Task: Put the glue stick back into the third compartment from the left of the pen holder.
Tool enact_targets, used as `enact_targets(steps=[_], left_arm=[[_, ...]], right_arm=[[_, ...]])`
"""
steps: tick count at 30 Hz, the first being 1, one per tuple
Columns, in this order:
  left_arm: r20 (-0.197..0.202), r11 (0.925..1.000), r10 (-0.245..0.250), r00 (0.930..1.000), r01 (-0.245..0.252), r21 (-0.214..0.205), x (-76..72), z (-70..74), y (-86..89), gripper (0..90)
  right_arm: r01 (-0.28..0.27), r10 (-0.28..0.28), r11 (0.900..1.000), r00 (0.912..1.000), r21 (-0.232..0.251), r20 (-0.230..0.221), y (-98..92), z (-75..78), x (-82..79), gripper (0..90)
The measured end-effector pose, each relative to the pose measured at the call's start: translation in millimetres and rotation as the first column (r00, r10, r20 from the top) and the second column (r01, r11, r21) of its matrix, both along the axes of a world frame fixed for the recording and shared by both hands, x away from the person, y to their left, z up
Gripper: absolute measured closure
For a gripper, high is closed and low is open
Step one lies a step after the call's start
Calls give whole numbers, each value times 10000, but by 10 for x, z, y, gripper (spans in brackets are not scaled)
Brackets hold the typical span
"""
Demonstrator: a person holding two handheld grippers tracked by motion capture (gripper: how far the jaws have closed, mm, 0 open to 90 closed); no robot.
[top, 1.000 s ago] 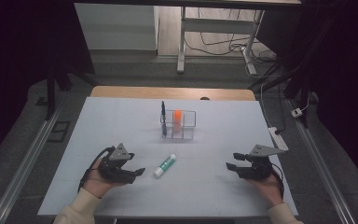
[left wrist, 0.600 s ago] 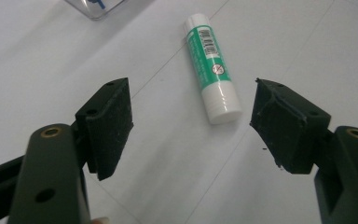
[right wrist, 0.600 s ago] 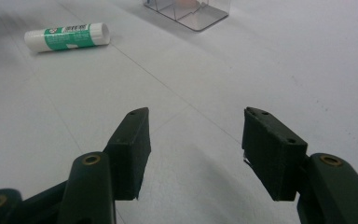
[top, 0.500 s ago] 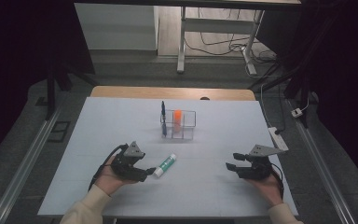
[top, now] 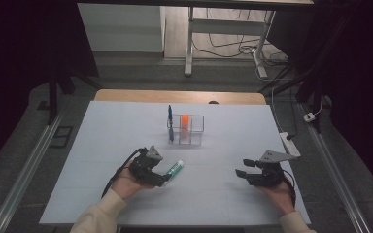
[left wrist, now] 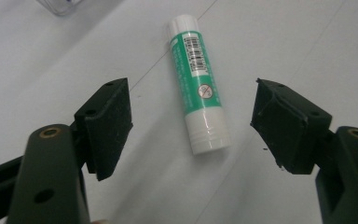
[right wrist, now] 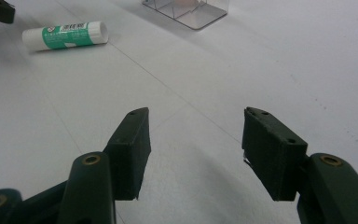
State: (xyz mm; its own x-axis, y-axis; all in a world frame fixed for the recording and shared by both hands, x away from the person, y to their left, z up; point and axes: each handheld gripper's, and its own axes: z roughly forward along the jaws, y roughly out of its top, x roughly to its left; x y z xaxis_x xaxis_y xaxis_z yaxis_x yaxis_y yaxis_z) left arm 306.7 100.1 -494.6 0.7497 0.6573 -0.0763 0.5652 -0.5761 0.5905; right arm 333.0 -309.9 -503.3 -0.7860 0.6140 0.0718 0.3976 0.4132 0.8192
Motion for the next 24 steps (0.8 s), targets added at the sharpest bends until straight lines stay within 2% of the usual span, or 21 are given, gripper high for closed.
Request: enact_targets(steps=[11,16,20,24], left_arm=[[-226,9959,-103,9997,123,895,56,-133,-153,268],[-254,9932,-93,9996,121,1156,70,-183,-214,322],[-393,9917,-107,9992,156,1275,87,-205,-230,410],[-611,9929,-143,9980,214,1174,93,-211,-236,469]], right_arm=[[-17,16,10000,10000,-74,-10,2,-8,5,415],[16,-15,9998,10000,-204,47,1,1,-2,415],[87,-86,9999,9999,-127,80,-17,13,-5,415],[27,-26,9999,10000,-129,44,-8,2,0,415]])
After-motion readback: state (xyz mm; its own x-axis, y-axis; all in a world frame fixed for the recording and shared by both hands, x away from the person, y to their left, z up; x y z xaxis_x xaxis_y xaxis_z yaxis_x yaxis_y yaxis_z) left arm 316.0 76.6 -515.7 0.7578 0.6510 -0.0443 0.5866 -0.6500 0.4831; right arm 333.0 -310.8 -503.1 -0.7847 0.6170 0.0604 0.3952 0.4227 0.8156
